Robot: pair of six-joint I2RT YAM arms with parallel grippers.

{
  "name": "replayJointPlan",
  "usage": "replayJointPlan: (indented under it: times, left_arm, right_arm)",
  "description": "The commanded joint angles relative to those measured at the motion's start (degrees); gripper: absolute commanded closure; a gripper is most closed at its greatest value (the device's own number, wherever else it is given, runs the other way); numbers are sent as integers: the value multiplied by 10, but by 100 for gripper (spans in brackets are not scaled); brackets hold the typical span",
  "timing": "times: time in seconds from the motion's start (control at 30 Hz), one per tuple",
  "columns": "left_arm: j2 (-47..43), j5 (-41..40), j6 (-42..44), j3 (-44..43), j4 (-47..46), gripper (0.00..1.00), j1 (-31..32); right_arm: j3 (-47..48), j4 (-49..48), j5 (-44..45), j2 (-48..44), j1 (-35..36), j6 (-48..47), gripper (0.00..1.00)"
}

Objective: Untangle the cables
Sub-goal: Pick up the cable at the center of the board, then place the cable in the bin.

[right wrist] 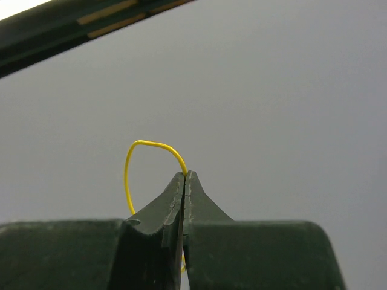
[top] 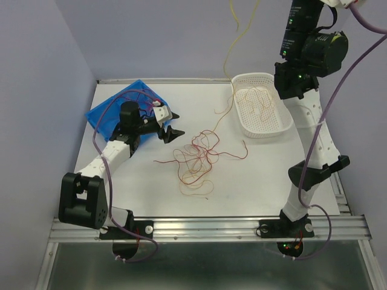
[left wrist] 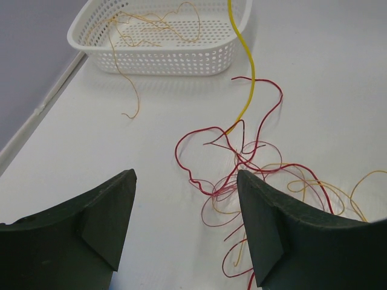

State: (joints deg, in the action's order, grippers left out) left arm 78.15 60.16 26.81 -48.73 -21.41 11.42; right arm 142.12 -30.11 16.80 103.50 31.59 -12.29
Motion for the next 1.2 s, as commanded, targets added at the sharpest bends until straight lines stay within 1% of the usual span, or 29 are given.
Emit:
replayJointPlan:
  times: [0.0,0.03,0.07,0.13,0.17,0.2,0.23,0.3,0.33,0.37,0.4,0.5,0.53,0.57,0.67,0.73,0.8,0.83,0.9,0.93,1.03,1.13,1.17]
  left_arm:
    - [-14,0,18,3,-5,20,17]
    - [-11,-2,19,1,-5,20,25]
    - [-5,-16,20,-3,-6,20,50]
    - [23,-39,49,-11,-9,20,78]
    - [55,-66,73,-25,-11,20,102]
    - [73,-75,83,-49,-11,20,110]
    - [114,-73,96,-64,-8,21,116]
    - [154,-57,112,-94,20,23,120]
    - [174,-45,119,-126,30,23,121]
    - [210,-44,111,-137,33,23,127]
    - [226,-49,105,-148,33,24,127]
    - [282,-100,70,-197,32,25,151]
    - [293,-116,58,-208,25,25,163]
    - [314,-153,32,-231,21,25,169]
    - [340,-171,12,-266,25,26,186]
    - [344,-169,15,-273,37,30,199]
    - [345,-196,23,-270,44,34,208]
    - [345,-208,25,-269,44,35,211]
    - [338,-226,20,-256,37,36,208]
    - [333,-227,16,-249,20,36,205]
    - [306,-222,-15,-216,-15,35,187]
    - [287,-211,-45,-205,-14,34,165]
    - [283,-203,-52,-204,-12,34,160]
  right_arm:
    - [2,-32,45,0,-62,54,99]
    - [-14,-33,36,-14,-63,59,99]
    - [-52,-38,32,-23,-65,72,99]
    - [-80,-50,24,-38,-64,89,99]
    - [-86,-58,26,-43,-65,99,99]
    - [-82,-59,30,-42,-65,104,99]
    - [-75,-59,30,-38,-65,109,99]
    - [-57,-59,29,-35,-65,112,99]
    - [-54,-59,29,-36,-64,116,99]
    - [-52,-60,31,-38,-64,117,99]
    - [-51,-61,31,-42,-65,118,99]
    - [-62,-78,33,-54,-65,121,99]
    - [-75,-93,31,-65,-64,121,99]
    - [-95,-119,27,-72,-64,121,99]
    - [-99,-130,24,-83,-64,121,100]
    - [-95,-132,26,-85,-64,121,99]
    - [-90,-137,27,-85,-65,118,99]
    - [-89,-137,27,-84,-64,114,100]
    - [-100,-142,25,-87,-64,99,99]
    - [-110,-144,28,-88,-65,93,99]
    - [-155,-185,35,-97,-65,61,100]
    - [-164,-209,38,-84,-65,5,99]
    - [-163,-210,38,-78,-65,5,99]
